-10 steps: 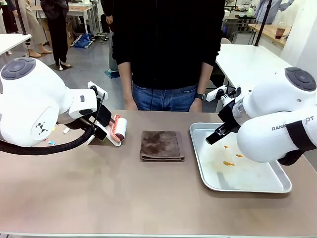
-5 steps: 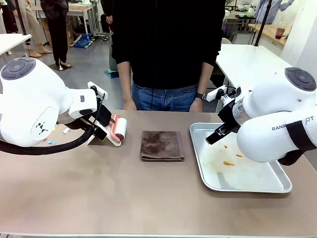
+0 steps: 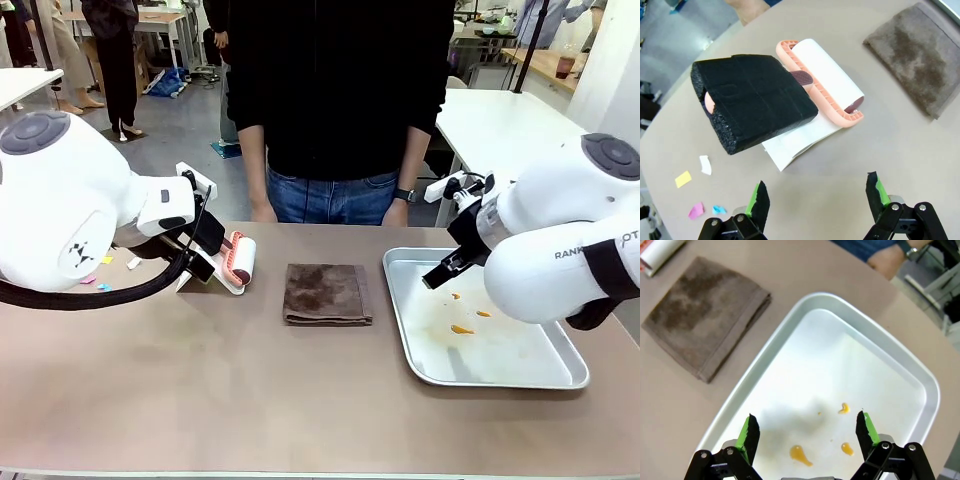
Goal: Clean the surface of the table.
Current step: Hold the Lint Roller with your left hand and the towel with your right hand.
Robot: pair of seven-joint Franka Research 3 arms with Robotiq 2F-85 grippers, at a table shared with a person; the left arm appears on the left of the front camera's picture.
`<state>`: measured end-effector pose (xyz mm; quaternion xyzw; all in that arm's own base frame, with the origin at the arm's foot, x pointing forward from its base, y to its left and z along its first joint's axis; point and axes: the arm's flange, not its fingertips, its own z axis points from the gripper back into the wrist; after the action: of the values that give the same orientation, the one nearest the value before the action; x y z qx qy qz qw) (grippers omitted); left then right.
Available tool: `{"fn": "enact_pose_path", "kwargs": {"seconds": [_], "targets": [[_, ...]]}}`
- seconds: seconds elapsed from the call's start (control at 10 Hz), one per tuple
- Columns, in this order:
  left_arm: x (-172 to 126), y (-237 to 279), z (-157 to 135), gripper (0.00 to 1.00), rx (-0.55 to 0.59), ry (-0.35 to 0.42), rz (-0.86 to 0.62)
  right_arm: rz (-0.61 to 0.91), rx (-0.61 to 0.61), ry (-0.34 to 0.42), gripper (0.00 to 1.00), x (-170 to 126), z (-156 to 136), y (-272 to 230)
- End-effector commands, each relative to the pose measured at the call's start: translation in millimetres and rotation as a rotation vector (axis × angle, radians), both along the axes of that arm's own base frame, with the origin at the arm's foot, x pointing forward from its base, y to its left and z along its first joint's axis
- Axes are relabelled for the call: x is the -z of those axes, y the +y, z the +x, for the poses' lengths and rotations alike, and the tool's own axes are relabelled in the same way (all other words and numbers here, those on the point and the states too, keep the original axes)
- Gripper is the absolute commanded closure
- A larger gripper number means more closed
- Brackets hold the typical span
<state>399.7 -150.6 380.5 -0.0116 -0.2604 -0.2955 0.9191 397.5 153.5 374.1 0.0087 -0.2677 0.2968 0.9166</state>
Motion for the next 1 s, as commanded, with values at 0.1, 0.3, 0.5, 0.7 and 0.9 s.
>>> {"fn": "enact_pose_path", "kwargs": {"seconds": [0.1,0.3,0.5,0.7,0.9], "targets": [[-44,16,-30,0.00,0.009,0.010,-0.034,0.088,0.012,0.049,0.00,-39,-22,-11],[-68,21,-38,0.00,0.008,0.031,-0.105,0.198,0.032,0.120,0.00,-64,-40,-30],[-97,57,-46,0.00,0.013,0.149,-0.311,0.371,0.048,0.231,0.00,-84,-64,-63],[-118,115,-60,0.00,0.002,0.204,-0.528,0.553,0.078,0.280,0.00,-95,-90,-110],[-116,191,-66,0.00,-0.030,0.211,-0.739,0.809,0.125,0.305,0.00,-86,-106,-181]]}}
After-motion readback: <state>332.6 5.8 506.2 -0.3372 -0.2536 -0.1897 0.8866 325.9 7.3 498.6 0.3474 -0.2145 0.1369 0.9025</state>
